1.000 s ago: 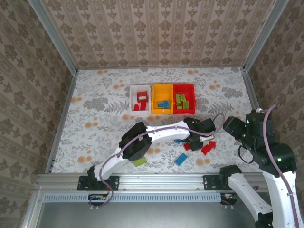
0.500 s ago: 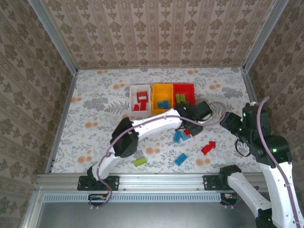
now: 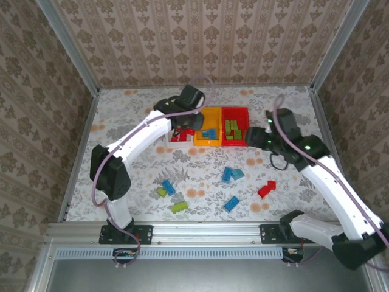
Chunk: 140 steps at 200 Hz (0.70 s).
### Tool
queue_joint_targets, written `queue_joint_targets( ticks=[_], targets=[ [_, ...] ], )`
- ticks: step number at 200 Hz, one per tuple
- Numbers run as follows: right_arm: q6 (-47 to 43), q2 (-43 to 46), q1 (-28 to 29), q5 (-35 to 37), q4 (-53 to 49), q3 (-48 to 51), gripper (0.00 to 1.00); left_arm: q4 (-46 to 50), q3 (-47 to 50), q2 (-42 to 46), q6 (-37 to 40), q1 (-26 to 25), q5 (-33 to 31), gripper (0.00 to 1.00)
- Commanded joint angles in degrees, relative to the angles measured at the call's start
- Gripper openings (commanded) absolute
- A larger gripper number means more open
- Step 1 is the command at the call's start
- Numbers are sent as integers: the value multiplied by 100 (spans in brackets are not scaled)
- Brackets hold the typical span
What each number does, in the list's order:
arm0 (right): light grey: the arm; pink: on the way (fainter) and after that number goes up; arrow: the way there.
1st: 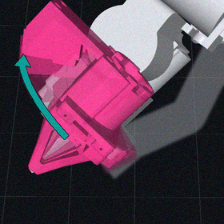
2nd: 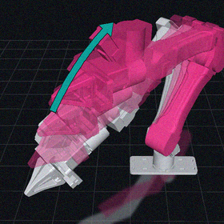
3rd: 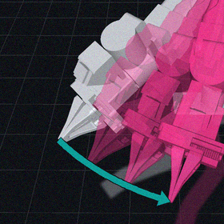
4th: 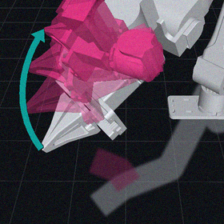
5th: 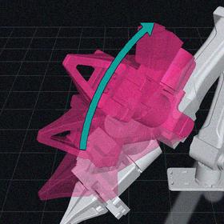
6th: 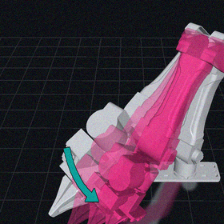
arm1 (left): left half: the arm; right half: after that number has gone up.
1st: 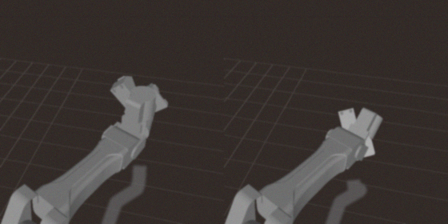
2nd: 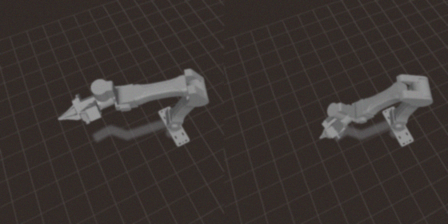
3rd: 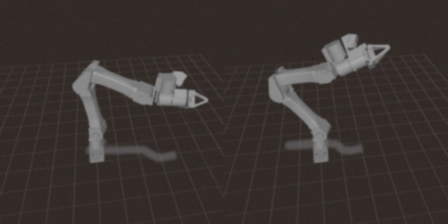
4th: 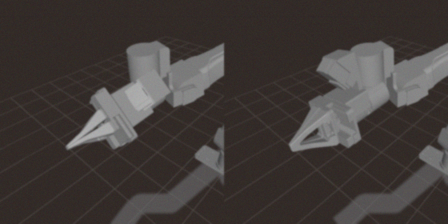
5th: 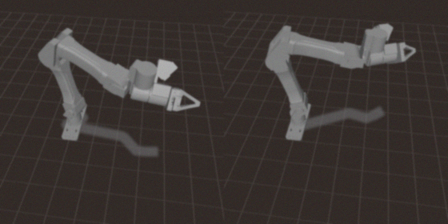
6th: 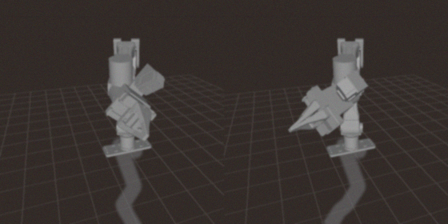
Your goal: Sort the legos into containers by color
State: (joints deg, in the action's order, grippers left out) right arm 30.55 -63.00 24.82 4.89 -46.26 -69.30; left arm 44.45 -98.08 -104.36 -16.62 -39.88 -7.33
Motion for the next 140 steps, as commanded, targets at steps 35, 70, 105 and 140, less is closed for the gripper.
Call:
queue_joint_targets(
  ticks=[35, 70, 105, 140],
  targets=[
    [29, -1292, 506, -1411, 1898, -217, 71, 386, -374, -874, -783, 920, -583, 27],
    [-13, -1581, 506, -1535, 1948, -364, 71, 790, -1223, -1831, -965, 1052, -735, 27],
    [-5, -1560, 498, -1571, 1892, -271, 71, 827, -1486, -2230, -1029, 1052, -792, 36],
    [29, -1429, 423, -1568, 1831, -47, 73, 826, -1434, -2317, -1110, 1037, -657, 45]
  ],
)
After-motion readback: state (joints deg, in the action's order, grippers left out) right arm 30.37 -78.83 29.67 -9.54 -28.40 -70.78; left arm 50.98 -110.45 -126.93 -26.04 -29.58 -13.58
